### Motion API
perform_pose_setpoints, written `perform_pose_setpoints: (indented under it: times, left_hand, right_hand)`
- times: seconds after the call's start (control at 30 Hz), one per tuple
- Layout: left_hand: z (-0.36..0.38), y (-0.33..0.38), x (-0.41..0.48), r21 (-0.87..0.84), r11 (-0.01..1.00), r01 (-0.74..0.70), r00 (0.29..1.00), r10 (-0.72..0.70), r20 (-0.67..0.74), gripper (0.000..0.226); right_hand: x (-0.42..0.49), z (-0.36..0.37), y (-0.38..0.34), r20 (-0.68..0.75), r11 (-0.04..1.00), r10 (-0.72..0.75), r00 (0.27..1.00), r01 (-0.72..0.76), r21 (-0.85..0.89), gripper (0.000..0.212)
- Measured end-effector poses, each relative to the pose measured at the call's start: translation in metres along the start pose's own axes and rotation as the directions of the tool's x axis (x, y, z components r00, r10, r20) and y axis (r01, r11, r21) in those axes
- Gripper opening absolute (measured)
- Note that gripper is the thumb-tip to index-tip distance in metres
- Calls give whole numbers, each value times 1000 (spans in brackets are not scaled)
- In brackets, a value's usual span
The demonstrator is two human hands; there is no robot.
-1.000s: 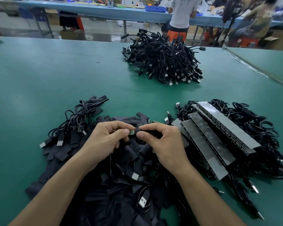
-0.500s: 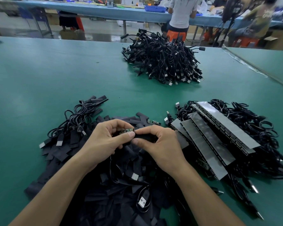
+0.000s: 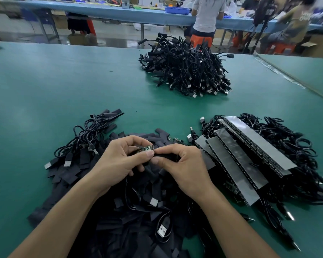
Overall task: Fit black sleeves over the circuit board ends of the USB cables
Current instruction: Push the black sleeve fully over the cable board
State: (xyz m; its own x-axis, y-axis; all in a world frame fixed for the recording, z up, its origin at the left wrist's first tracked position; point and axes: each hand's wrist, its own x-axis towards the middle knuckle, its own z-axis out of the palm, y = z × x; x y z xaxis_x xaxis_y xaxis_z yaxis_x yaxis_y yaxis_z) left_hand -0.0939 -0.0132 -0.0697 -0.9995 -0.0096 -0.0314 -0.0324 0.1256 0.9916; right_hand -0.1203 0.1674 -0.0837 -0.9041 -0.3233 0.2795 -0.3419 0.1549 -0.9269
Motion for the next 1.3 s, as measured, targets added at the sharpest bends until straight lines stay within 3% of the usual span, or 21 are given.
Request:
perform_pose_setpoints:
  times: [0.17, 1.03, 1.13, 1.3]
  left_hand:
    - [1, -1, 2, 22, 1000, -5, 1000, 5, -23, 6]
    - [-1, -3, 2, 41, 999, 13, 999, -14, 38, 15]
    - [-1, -4, 3, 14, 1000, -2, 999, 1, 44, 5]
    - [-2, -3, 2, -15, 999, -29, 998, 29, 52, 31]
  right_hand:
    - [2, 0, 0, -93, 997, 37, 995, -29, 78, 16]
    - [1, 1, 4, -30, 1000, 18, 999, -17, 21, 25]
    - [0, 1, 3, -14, 999, 14, 1000, -14, 34, 26]
    - [0, 2, 2, -15, 999, 7, 1000, -7, 34, 24]
